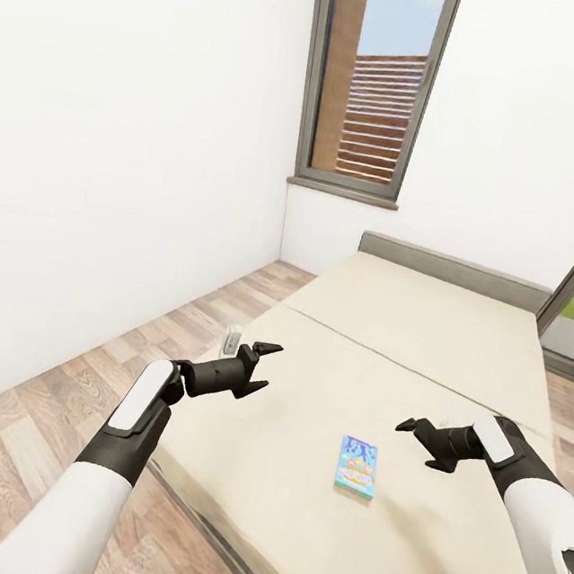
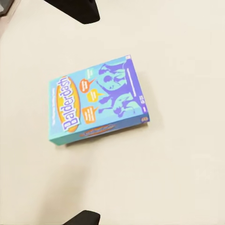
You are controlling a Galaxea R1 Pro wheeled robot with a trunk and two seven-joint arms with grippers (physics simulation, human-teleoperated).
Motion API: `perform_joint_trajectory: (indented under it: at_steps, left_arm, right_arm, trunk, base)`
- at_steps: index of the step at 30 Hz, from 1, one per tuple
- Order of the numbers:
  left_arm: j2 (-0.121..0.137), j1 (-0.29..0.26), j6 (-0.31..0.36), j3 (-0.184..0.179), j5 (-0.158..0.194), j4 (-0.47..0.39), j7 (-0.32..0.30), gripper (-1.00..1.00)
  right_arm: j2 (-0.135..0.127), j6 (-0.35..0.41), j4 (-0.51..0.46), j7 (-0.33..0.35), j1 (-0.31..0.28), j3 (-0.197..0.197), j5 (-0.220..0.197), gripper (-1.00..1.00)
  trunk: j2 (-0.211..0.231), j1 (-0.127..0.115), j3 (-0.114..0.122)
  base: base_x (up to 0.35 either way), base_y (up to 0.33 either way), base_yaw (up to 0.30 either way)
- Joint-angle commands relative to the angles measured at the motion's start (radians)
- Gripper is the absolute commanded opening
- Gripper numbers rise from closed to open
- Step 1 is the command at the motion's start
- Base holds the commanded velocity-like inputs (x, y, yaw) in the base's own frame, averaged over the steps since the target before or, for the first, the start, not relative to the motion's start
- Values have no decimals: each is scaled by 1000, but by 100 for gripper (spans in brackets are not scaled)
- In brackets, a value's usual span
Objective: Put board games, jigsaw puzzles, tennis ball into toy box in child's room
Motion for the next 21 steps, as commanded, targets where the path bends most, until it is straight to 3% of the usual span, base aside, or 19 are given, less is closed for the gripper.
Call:
perform_joint_trajectory:
  at_steps: [1, 21]
  left_arm:
    - [0, -1, 1, 0, 11, -1, 10, 100]
    - [0, 0, 1, 0, 9, -1, 10, 100]
  right_arm:
    - [0, 5, -1, -3, 0, -5, -3, 100]
    - [0, 5, -1, -2, 0, -5, -3, 100]
  trunk:
    - [-8, 4, -4]
    - [-148, 81, -67]
  base:
    - [0, 0, 0]
    - [0, 0, 0]
